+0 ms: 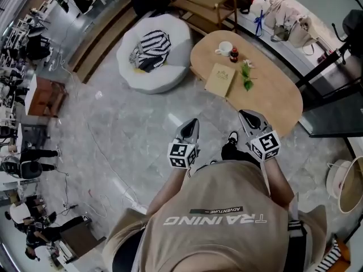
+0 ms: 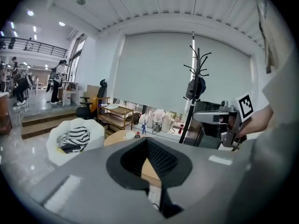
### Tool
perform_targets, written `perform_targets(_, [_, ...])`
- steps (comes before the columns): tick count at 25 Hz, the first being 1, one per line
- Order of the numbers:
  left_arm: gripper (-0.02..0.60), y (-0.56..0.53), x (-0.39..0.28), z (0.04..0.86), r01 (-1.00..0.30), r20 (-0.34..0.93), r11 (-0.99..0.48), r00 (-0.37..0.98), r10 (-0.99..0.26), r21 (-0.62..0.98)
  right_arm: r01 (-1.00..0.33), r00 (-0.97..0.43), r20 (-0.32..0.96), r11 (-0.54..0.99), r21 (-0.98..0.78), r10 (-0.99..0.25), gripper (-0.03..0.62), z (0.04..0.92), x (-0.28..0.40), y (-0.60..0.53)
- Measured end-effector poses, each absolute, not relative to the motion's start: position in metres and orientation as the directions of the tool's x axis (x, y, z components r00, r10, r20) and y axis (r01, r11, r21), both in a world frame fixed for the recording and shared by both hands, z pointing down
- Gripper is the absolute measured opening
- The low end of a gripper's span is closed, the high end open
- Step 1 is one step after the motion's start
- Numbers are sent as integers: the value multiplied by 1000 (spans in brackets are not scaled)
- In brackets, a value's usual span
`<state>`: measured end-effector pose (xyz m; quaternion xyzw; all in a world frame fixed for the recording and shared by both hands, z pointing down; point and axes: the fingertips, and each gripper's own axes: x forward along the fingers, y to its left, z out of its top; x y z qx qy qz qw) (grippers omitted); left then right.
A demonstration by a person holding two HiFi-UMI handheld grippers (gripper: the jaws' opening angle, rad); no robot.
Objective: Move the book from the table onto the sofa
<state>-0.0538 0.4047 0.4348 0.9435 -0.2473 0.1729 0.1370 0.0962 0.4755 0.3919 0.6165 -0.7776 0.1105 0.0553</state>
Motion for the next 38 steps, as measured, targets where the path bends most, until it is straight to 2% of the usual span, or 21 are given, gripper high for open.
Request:
perform_targets(7, [-9,348,-2,418,-528,394,-840,803,-447,124,-957,-288,167,278,-82,-943,5,383,146,403])
perform_targets(15, [-9,312,34,430,-566,397,-813,783,-478,136,-936,-349,210,331,-117,-913,5,409,168,377])
perform_targets(26, [-9,257,62,444,-523,405,-833,811,-422,180,-943,-331,282,307,-126,-901,5,422,180,338])
perform_targets(30, [-9,226,62,463,-498,420,-836,826,-377,230,-959,-282,293,257,-124,-913,5,417,182,310])
perform_targets(38, [-9,143,84,440,-408,323,-874,891,-318,263,-985,-170,303,165,-42,-938,5,383,194,246])
